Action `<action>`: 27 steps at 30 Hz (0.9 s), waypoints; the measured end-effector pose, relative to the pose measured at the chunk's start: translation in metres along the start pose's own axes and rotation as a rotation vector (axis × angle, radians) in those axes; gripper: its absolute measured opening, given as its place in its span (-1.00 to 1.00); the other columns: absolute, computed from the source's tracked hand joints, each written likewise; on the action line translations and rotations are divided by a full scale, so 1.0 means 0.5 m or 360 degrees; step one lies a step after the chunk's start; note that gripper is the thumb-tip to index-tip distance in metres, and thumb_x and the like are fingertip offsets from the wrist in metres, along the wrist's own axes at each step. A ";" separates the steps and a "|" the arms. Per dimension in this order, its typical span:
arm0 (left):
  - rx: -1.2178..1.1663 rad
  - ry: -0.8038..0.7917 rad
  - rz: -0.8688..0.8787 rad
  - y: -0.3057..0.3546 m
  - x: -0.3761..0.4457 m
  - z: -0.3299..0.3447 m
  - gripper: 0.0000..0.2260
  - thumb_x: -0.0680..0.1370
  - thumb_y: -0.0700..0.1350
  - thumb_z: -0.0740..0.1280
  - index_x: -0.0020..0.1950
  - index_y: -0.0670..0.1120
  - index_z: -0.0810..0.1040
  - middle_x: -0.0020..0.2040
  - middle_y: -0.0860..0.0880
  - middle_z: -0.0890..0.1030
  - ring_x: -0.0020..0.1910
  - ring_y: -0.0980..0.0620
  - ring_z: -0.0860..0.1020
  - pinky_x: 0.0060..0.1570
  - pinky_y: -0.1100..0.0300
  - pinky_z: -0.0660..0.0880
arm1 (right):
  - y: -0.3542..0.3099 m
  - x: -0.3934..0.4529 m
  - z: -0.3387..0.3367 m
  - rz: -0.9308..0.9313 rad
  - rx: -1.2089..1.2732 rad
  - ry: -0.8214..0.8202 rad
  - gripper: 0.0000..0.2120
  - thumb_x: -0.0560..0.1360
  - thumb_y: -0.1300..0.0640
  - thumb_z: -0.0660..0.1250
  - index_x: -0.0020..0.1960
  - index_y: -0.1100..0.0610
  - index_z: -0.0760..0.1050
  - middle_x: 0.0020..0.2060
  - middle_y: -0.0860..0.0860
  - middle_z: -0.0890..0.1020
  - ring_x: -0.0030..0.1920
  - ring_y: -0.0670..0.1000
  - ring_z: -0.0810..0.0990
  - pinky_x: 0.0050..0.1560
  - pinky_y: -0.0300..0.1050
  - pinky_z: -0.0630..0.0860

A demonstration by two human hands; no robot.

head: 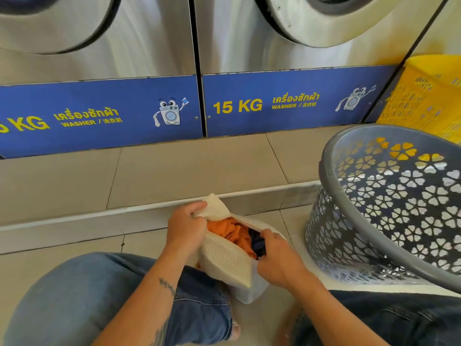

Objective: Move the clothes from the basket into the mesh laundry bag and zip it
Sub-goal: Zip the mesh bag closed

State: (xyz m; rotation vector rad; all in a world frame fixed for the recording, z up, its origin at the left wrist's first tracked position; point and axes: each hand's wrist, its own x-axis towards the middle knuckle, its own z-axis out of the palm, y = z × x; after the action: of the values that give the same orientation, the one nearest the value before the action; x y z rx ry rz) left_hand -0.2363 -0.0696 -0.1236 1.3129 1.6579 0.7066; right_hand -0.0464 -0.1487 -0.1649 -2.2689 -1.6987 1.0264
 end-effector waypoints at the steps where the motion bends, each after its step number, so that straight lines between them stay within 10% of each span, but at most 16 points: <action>1: -0.0001 -0.0061 0.0010 0.003 0.000 0.006 -0.60 0.56 -0.25 0.20 0.32 0.08 0.52 0.30 0.03 0.48 0.09 0.08 0.42 -0.01 0.18 0.42 | 0.003 -0.006 -0.012 0.0025 -0.0028 0.0052 -0.49 0.38 0.12 0.21 0.34 0.04 0.32 0.21 0.07 0.49 0.18 0.16 0.51 0.13 0.08 0.54; 8: 0.0056 -0.0397 0.0144 0.022 -0.009 0.024 -0.48 0.51 -0.31 0.20 0.30 0.23 0.47 0.24 0.10 0.39 0.15 0.06 0.41 0.04 0.13 0.47 | -0.037 0.022 -0.074 -0.0034 0.0238 0.0280 -0.67 0.54 0.22 0.22 0.28 0.05 0.48 0.12 0.05 0.60 0.00 0.06 0.56 -0.03 -0.03 0.54; 14: 0.0056 -0.0383 0.0101 0.008 0.012 0.014 -0.75 0.54 -0.11 0.25 0.09 0.21 0.57 0.16 0.08 0.50 0.03 0.11 0.49 -0.01 0.09 0.53 | -0.066 0.139 -0.069 -0.0162 0.0334 0.0171 -0.64 0.60 0.23 0.16 0.32 0.04 0.55 0.25 0.06 0.62 0.22 0.09 0.59 0.25 -0.01 0.54; 27: 0.0448 -0.0468 -0.0242 0.004 0.093 0.022 -0.55 0.45 0.05 0.42 0.32 0.14 0.45 0.24 0.02 0.49 0.13 -0.01 0.50 0.07 0.07 0.49 | -0.046 0.205 -0.025 -0.0299 0.0372 -0.0393 -0.81 0.50 0.27 0.29 -0.06 0.04 0.62 -0.32 -0.05 0.58 -0.32 -0.13 0.51 -0.30 -0.30 0.45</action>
State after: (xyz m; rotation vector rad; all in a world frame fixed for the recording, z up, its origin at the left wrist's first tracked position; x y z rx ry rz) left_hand -0.2279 -0.0257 -0.1400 1.3914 1.6316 0.1817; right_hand -0.0436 -0.0460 -0.1892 -1.8653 -1.7321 1.4239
